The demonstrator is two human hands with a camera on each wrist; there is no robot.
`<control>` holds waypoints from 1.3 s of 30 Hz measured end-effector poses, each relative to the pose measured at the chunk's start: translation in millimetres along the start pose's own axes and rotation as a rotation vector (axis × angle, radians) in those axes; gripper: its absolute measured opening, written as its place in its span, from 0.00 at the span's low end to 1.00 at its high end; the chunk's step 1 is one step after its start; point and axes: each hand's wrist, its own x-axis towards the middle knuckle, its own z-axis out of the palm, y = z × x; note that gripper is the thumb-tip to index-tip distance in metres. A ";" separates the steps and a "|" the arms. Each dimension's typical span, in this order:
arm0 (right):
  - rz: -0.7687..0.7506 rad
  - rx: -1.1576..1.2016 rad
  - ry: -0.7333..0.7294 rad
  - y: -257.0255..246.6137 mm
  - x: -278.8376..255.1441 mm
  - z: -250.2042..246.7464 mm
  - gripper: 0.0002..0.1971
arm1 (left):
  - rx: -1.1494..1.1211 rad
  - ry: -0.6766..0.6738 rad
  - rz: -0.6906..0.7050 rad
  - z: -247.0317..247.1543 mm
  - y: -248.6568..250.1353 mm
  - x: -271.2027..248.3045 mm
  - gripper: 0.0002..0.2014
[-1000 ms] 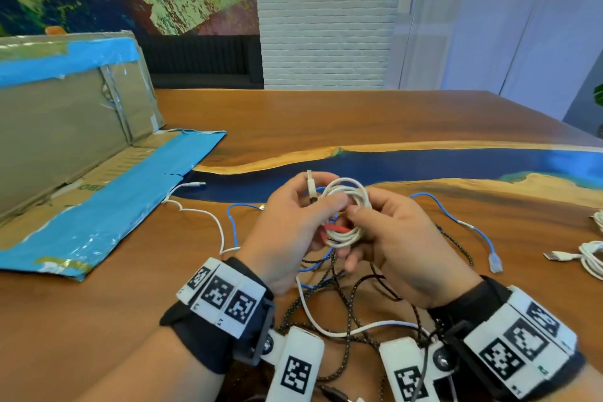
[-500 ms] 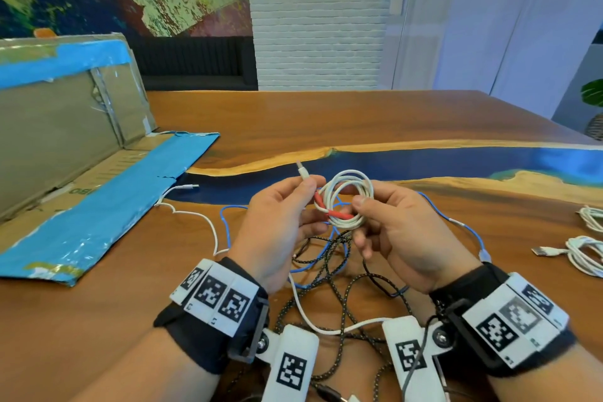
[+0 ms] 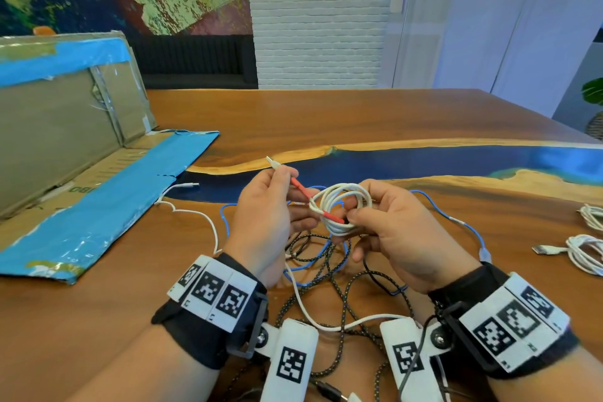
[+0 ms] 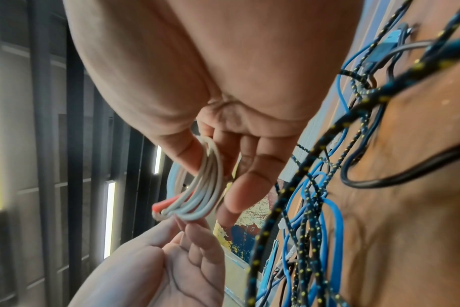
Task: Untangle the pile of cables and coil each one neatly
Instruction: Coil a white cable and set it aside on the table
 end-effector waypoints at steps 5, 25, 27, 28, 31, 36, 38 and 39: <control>-0.025 0.026 -0.150 -3.5 -7.1 7.2 0.10 | 0.024 -0.047 -0.109 -7.2 2.1 3.0 0.14; -0.165 -0.053 0.155 -5.9 -0.2 -0.8 0.09 | 0.202 -0.373 -0.198 -12.9 1.7 3.7 0.15; -0.173 -0.036 0.182 -6.6 0.4 -1.7 0.09 | 0.199 -0.409 -0.205 -13.2 2.6 2.7 0.14; -0.170 -0.023 0.180 -7.2 0.4 -2.3 0.09 | 0.182 -0.426 -0.204 -13.3 2.6 2.2 0.15; -0.141 -0.004 0.125 -8.4 -1.0 -2.3 0.10 | 0.076 -0.438 -0.201 -12.7 2.5 -0.2 0.16; -0.126 -0.035 0.055 -6.0 -3.1 1.6 0.14 | -0.060 -0.414 -0.145 -1.6 -0.7 -9.6 0.12; -0.133 -0.064 0.067 -6.2 -2.9 1.6 0.13 | -0.079 -0.398 -0.143 0.7 -0.1 -10.1 0.11; -0.135 -0.089 0.074 -6.4 -3.3 0.9 0.13 | -0.073 -0.392 -0.142 1.3 0.1 -10.2 0.10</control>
